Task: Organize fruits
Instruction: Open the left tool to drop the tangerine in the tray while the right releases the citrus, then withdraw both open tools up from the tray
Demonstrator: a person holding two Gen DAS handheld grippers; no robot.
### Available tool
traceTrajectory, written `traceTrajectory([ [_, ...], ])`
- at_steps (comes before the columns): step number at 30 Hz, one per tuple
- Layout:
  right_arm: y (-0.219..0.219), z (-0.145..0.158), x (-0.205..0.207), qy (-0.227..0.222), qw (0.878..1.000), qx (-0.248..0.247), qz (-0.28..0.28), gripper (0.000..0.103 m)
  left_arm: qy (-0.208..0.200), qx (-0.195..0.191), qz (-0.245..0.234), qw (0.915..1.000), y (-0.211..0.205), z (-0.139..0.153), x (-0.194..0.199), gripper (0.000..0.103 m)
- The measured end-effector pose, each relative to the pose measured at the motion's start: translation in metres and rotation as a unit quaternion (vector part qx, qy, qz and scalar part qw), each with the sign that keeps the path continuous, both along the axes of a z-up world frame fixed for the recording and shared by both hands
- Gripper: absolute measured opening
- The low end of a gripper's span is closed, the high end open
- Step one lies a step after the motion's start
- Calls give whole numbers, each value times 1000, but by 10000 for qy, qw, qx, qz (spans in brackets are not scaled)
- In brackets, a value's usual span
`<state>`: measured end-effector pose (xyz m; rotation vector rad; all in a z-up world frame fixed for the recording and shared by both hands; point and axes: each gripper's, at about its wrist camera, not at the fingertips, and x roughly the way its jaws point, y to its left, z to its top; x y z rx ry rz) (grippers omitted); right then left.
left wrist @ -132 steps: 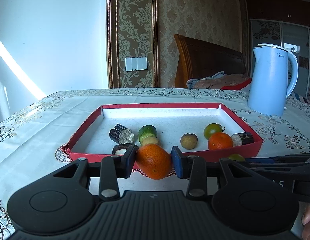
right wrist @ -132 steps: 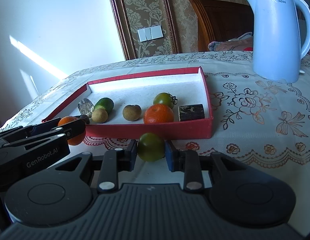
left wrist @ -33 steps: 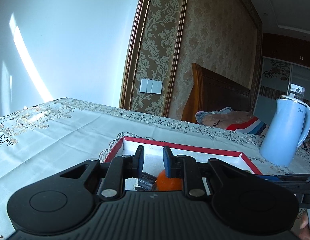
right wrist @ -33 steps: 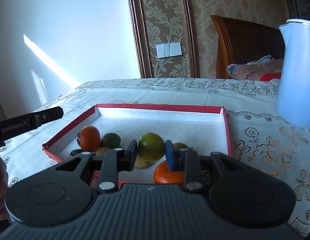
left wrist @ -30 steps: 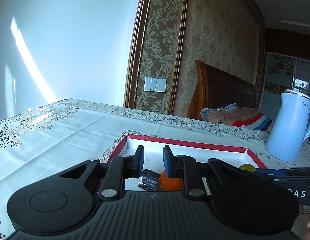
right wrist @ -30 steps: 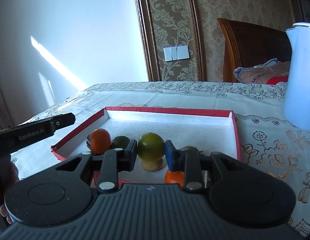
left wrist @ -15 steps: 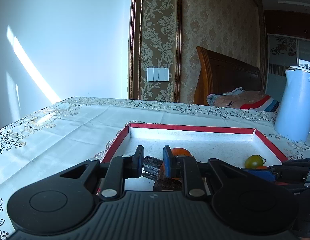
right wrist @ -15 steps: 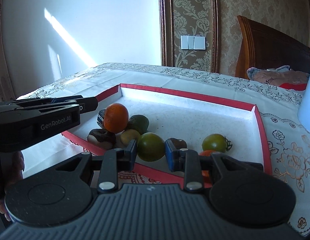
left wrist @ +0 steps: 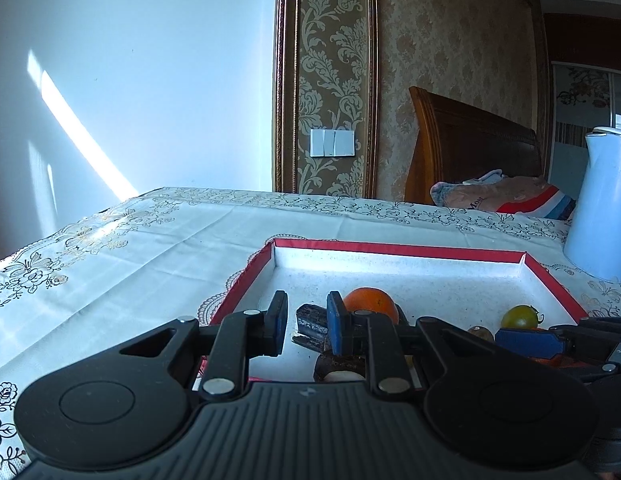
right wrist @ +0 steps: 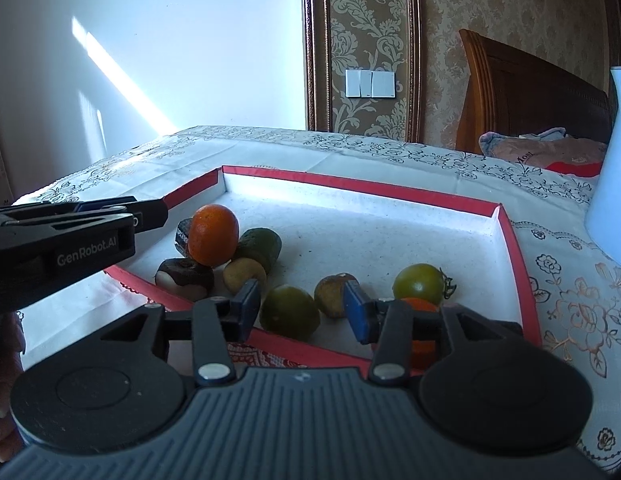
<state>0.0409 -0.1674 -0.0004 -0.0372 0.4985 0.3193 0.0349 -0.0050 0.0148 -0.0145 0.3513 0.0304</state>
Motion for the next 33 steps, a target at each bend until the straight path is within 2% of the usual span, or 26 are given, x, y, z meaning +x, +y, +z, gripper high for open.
traceTrajectory([
  [3, -3, 0, 1, 32, 9999, 92, -77, 47, 2, -12, 19, 10000, -2, 1, -2, 20],
  [7, -4, 3, 0, -6, 9996, 197, -186, 59, 48, -33, -3, 10000, -5, 1, -2, 20],
  [11, 1, 7, -3, 10, 9994, 236, -268, 62, 57, -16, -30, 10000, -8, 1, -4, 20],
  [15, 1, 7, -5, 130, 9986, 240, -454, 62, 119, -89, -86, 9999, -10, 2, -5, 20],
  [23, -4, 12, -18, 83, 9975, 296, -637, 62, 167, -321, -115, 9993, -12, 6, -10, 20],
  [29, -9, 16, -35, -44, 9964, 327, -775, 63, 58, -259, -103, 9996, -19, 10, -23, 20],
  [33, -12, 16, -43, -126, 9955, 288, -896, 68, -59, -138, -67, 9999, -24, 10, -31, 21],
])
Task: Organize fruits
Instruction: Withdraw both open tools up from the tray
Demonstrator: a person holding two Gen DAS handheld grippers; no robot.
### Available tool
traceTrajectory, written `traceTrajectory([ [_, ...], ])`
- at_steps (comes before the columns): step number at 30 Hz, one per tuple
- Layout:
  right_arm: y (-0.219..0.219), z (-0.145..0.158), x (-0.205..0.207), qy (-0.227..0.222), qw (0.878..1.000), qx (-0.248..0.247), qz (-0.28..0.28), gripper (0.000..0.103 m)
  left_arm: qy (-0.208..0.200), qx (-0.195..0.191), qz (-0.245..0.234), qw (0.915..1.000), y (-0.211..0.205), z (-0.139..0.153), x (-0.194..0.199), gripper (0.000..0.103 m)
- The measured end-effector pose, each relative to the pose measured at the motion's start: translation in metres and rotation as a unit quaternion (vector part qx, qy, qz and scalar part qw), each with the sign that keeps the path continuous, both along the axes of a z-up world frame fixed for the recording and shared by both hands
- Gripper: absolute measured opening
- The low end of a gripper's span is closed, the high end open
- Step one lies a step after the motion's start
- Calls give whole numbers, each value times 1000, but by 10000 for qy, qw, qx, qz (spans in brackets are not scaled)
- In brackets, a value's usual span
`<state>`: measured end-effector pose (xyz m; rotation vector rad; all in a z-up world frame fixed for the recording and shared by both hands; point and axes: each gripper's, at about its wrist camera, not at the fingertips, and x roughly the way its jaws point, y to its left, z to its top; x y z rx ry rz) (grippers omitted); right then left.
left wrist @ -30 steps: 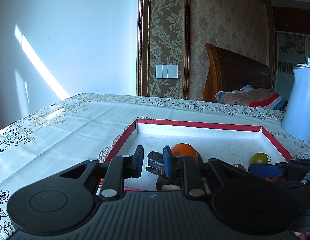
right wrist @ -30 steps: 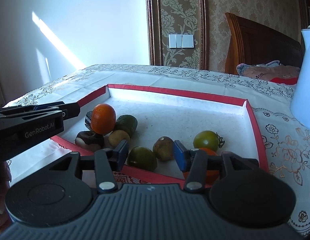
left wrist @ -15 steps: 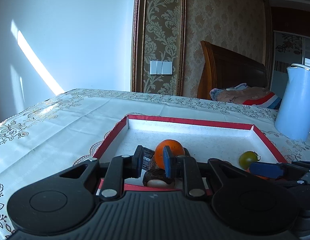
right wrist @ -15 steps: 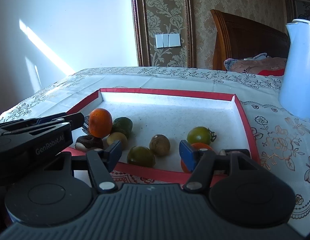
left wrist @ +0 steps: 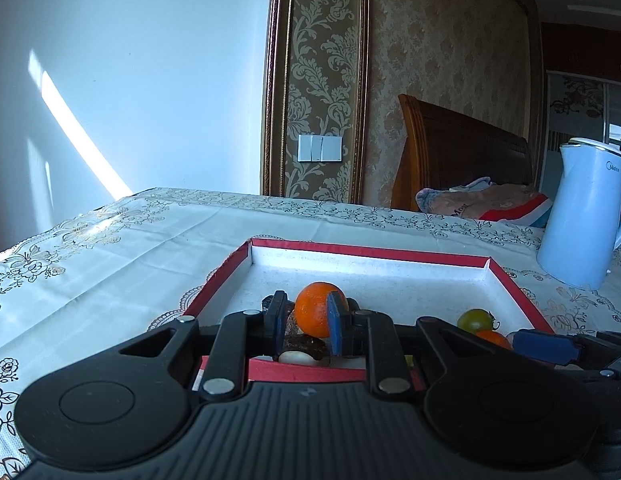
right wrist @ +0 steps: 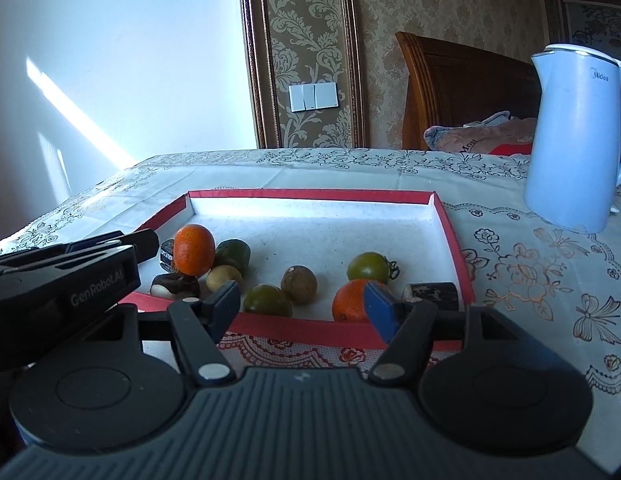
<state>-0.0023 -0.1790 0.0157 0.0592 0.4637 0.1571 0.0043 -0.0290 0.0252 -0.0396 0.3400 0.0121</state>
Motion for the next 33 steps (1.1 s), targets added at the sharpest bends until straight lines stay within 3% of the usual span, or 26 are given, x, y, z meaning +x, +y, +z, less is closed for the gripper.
traceTrajectory([
  [11, -3, -4, 1, -5, 9999, -53, -120, 69, 185, 3, 80, 9998, -3, -4, 6, 21],
  [15, -9, 1, -6, -155, 9996, 126, -193, 77, 320, 166, 103, 9993, -4, -7, 6, 21],
  [19, -13, 0, -11, -171, 9994, 228, -186, 79, 130, 0, 36, 9999, -1, -4, -4, 21],
  [24, -13, -1, -11, -180, 9994, 223, -212, 79, 301, -94, -25, 9995, 0, -6, -2, 22],
  [29, -13, -2, -12, -221, 9993, 206, -239, 79, 293, -80, 32, 9995, 2, -6, -3, 33],
  [31, -14, -2, -13, -226, 9991, 216, -270, 79, 269, -53, 143, 9995, 2, -6, -3, 46],
  [33, -16, -2, -12, -215, 9990, 262, -298, 78, 180, -76, 307, 9993, 5, -5, -6, 70],
])
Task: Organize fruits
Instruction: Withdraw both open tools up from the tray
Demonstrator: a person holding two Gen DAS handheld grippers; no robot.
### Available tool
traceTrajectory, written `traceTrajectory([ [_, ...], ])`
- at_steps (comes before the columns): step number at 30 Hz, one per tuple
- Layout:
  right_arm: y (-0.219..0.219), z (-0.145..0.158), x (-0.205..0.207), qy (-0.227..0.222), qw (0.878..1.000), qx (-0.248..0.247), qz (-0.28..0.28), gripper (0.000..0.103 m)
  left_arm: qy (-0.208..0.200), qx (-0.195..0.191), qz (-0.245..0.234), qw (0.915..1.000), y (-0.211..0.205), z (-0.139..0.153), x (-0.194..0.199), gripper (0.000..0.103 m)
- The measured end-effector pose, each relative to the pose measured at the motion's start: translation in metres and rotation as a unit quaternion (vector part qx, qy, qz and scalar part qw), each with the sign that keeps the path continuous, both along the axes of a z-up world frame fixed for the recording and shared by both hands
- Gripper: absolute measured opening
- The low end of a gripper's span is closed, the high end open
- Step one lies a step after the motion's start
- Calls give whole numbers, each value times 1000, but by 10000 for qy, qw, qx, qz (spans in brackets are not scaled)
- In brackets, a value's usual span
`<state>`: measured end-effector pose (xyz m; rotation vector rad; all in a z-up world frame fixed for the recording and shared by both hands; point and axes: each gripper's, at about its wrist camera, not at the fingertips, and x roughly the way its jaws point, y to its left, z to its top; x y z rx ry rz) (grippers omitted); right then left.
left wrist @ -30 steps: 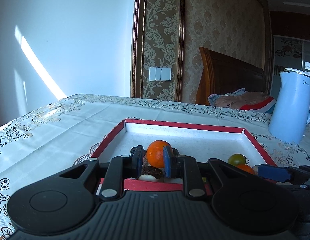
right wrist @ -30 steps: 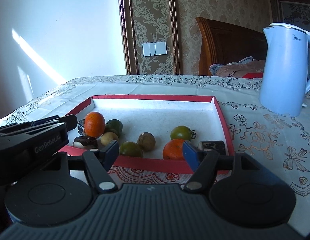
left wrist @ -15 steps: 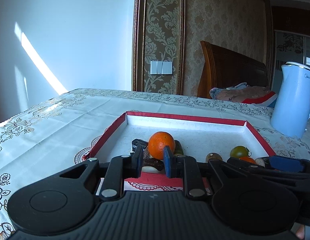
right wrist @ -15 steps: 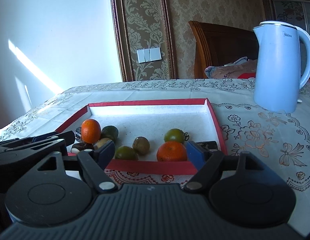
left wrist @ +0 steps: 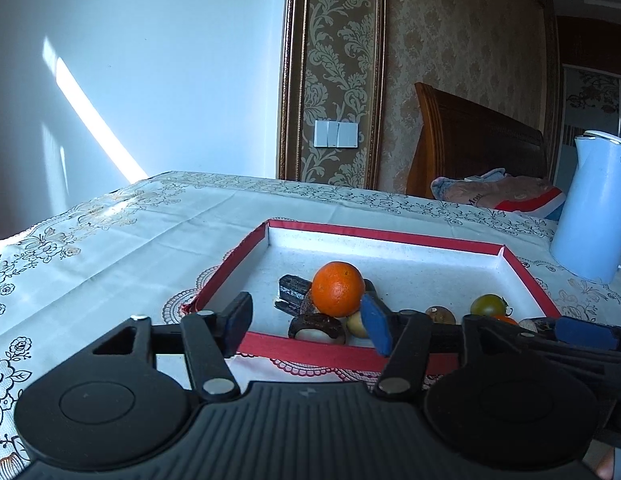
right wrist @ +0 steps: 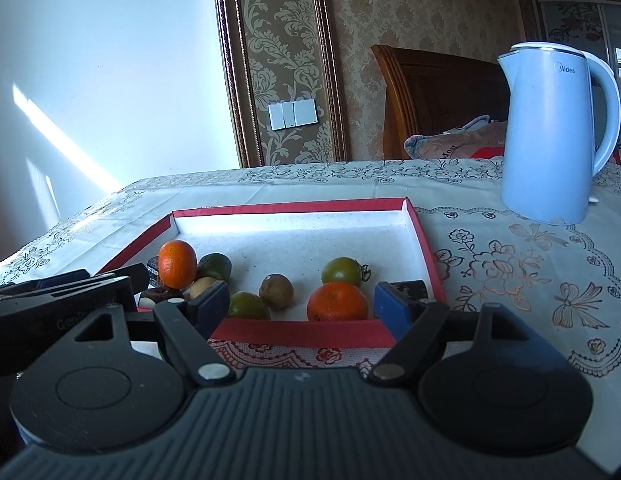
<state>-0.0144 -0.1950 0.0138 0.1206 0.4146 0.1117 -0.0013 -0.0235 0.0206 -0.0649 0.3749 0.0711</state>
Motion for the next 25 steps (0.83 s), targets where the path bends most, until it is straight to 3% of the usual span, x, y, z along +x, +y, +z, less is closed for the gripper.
traceTrajectory([
  [2, 0, 0, 1, -1, 10000, 20, 7, 78, -60, -83, 36, 9999, 4, 1, -2, 74],
  [15, 1, -2, 0, 4, 10000, -10, 33, 78, 207, -171, -48, 9996, 7, -3, 5, 76],
  [20, -3, -2, -3, -8, 10000, 75, -6, 78, 133, -206, -57, 9997, 8, -3, 3, 87],
  [25, -5, -3, -6, -17, 9999, 102, -21, 82, 70, -133, -73, 9999, 6, -3, 0, 89],
])
